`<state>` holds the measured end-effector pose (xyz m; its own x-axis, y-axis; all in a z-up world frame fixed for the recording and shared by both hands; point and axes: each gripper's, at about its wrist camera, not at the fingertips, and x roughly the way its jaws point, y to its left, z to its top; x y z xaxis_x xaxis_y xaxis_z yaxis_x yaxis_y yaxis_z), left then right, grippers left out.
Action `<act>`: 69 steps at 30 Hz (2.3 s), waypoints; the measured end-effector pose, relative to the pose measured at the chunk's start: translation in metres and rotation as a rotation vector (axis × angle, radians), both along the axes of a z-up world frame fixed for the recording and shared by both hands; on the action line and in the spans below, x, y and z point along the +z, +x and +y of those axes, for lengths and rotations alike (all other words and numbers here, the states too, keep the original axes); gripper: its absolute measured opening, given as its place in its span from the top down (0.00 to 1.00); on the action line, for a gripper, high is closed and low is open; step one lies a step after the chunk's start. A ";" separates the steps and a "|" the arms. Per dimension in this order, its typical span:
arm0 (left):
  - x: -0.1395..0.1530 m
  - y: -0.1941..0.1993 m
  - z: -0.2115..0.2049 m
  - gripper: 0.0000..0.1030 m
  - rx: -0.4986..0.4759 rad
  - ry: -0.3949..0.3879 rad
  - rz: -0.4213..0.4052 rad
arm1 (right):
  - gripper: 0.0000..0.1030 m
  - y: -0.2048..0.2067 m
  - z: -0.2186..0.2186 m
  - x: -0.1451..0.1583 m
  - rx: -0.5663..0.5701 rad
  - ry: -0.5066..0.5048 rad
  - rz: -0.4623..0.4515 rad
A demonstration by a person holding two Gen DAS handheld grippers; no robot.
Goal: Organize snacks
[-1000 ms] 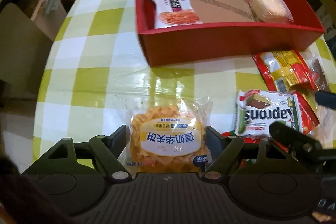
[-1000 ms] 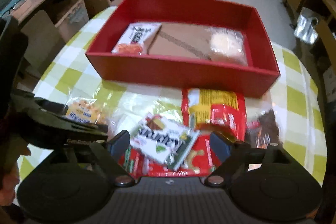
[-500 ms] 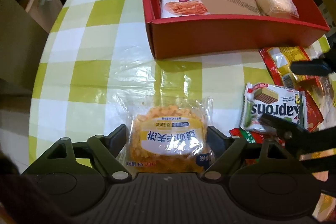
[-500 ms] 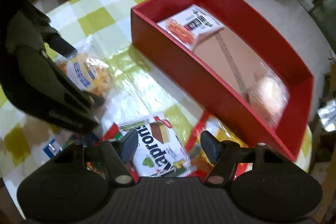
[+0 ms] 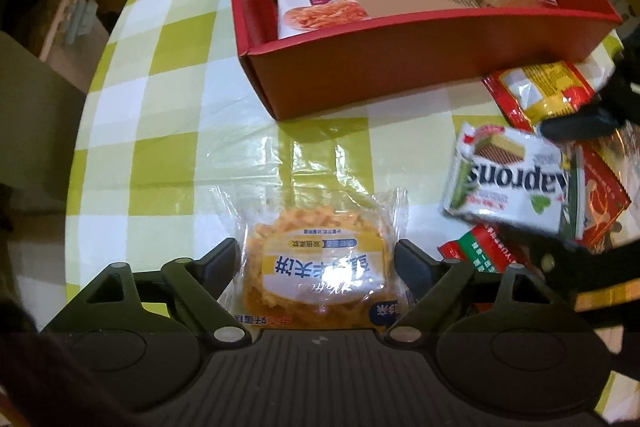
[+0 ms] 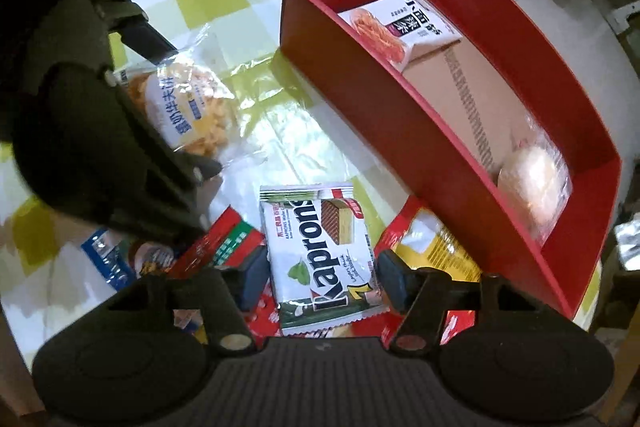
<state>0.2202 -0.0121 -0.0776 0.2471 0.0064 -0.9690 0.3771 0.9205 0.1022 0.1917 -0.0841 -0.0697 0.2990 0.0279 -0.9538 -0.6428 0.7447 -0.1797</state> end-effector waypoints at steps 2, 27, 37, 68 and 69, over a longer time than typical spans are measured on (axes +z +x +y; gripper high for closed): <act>0.000 0.000 -0.001 0.15 -0.009 0.009 -0.001 | 0.37 -0.001 0.000 0.000 -0.007 -0.003 -0.006; -0.008 -0.015 -0.008 0.06 -0.043 0.054 -0.037 | 0.38 -0.032 -0.040 0.016 -0.282 0.118 -0.099; 0.010 -0.029 -0.012 0.20 -0.067 0.100 -0.099 | 0.38 -0.038 -0.047 0.028 -0.293 0.059 -0.159; 0.082 0.004 -0.059 0.20 -0.047 0.035 -0.328 | 0.38 -0.007 -0.097 0.080 -0.462 0.132 -0.371; 0.083 0.006 -0.060 0.20 -0.044 0.032 -0.330 | 0.38 -0.004 -0.099 0.081 -0.466 0.137 -0.377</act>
